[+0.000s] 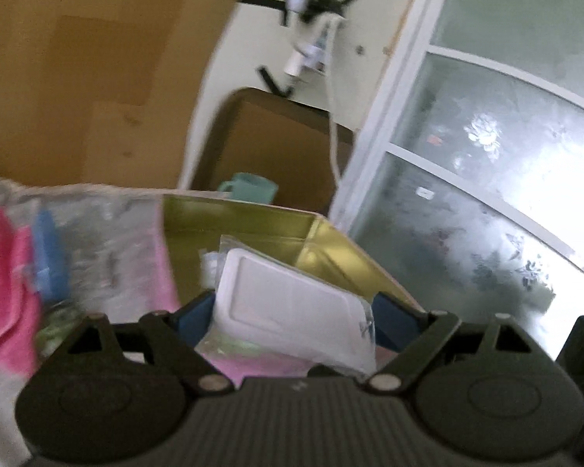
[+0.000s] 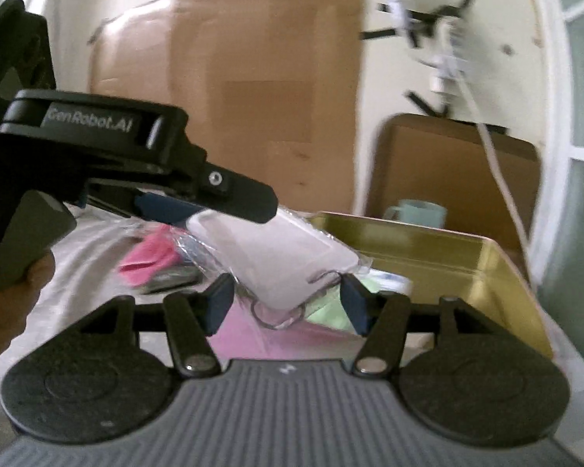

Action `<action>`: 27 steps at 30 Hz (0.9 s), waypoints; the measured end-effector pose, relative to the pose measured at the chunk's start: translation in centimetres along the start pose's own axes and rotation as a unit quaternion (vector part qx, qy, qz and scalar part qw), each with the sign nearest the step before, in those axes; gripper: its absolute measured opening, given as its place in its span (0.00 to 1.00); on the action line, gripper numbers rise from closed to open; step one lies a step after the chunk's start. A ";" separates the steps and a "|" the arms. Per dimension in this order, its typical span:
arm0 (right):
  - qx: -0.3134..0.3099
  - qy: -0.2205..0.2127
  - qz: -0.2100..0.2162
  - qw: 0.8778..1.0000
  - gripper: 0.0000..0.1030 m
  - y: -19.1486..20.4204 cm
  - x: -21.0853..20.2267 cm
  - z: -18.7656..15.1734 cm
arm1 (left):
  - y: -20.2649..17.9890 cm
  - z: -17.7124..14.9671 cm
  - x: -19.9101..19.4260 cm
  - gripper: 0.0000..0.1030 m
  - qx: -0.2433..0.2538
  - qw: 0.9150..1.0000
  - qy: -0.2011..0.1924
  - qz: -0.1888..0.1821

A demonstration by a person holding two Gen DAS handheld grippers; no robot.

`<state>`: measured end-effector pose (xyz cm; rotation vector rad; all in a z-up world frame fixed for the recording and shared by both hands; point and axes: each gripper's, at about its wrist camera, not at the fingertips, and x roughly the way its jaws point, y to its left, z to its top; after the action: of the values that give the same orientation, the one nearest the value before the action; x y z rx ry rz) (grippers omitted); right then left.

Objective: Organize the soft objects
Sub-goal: 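Open the left gripper to drop the phone case into the tin, then grasp the blue case with the right gripper and lift it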

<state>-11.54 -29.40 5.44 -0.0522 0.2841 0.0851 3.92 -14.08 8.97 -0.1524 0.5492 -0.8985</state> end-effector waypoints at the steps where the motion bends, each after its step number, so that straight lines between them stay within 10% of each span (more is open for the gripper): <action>1: 0.006 0.001 -0.008 1.000 0.61 -0.9 0.3 -0.1 | -0.4 0.2 1.0 0.88 0.002 1.000 0.003 -0.005; 10: 0.025 0.033 -0.157 0.987 0.65 -7.9 3.2 -2.3 | -2.5 0.9 9.7 0.94 0.007 0.999 0.044 0.008; 21: 0.079 -0.033 -0.104 0.991 0.65 -6.5 -0.3 -1.8 | 0.6 -1.6 2.4 0.95 -0.014 0.999 0.009 0.036; 27: 0.053 -0.041 -0.006 0.998 0.65 -1.1 0.9 0.7 | 7.1 -4.3 -4.4 0.96 -0.039 0.989 -0.003 0.144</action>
<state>-10.33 -30.42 5.93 0.0539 0.2065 0.0597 4.49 -5.83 4.53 -0.1419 0.5837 -0.5950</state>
